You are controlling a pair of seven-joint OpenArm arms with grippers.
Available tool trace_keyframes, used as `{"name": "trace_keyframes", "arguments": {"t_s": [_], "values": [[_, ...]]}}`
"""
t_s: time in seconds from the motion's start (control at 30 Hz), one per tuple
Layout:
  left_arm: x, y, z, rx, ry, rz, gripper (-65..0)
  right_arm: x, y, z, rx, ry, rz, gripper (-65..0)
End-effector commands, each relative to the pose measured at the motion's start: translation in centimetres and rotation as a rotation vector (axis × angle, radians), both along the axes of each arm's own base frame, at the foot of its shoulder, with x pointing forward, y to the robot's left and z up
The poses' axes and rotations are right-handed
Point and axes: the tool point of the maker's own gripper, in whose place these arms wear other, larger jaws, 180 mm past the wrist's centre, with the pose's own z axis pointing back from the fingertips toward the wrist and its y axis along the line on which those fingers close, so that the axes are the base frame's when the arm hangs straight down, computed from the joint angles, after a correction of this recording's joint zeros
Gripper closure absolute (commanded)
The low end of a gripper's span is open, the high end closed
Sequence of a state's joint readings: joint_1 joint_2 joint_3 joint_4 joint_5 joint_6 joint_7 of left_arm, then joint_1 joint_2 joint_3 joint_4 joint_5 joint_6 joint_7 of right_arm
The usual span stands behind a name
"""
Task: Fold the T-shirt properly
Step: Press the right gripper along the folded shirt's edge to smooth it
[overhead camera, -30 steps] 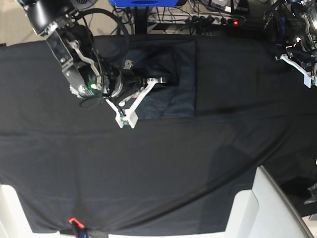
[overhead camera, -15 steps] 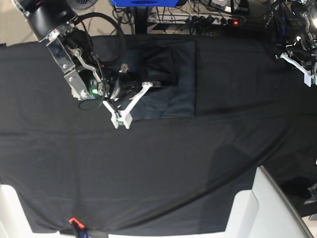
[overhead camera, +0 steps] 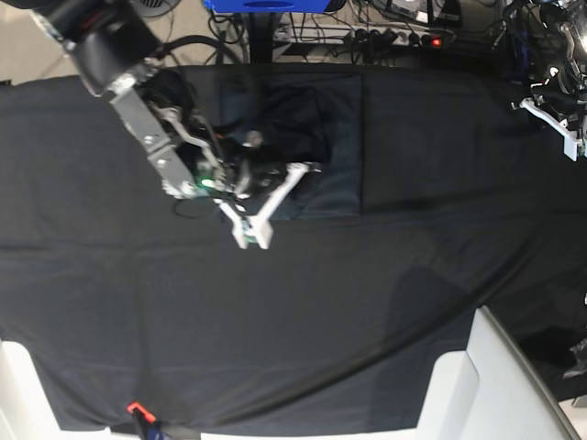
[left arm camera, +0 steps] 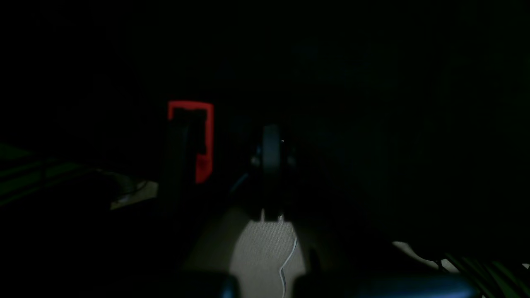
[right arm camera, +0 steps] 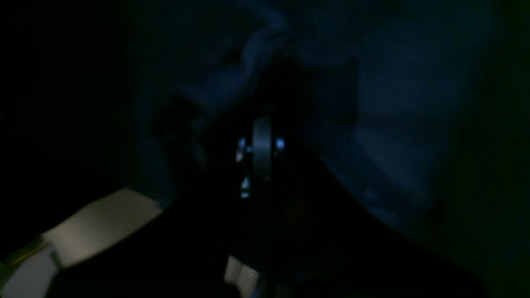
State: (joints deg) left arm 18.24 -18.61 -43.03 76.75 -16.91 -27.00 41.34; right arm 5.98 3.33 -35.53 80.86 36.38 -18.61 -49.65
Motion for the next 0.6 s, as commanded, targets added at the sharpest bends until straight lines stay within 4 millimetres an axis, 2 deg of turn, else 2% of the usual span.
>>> {"name": "trace_keyframes", "arguments": {"t_s": [0.0, 0.13, 0.33, 0.43, 0.57], "values": [[0.8, 1.0, 1.3, 0.032, -0.033, -0.007, 0.0, 1.3, 0.6, 0.9, 0.017, -0.030, -0.005, 0.0], [0.8, 1.0, 1.4, 0.032, -0.033, -0.006, 0.0, 1.7, 2.7, 0.6, 0.035, 0.000, -0.003, 0.0], [0.7, 1.0, 1.3, 0.032, -0.031, -0.007, 0.0, 2.1, 6.5, 1.8, 0.045, -0.045, 0.089, 0.0], [0.8, 0.9, 1.3, 0.031, -0.031, -0.008, 0.0, 1.0, 8.6, 2.4, 0.045, -0.076, 0.172, 0.0], [0.7, 1.0, 1.3, 0.032, -0.032, -0.006, 0.0, 0.2, 8.2, 2.3, 0.040, -0.027, 0.179, 0.0]]}}
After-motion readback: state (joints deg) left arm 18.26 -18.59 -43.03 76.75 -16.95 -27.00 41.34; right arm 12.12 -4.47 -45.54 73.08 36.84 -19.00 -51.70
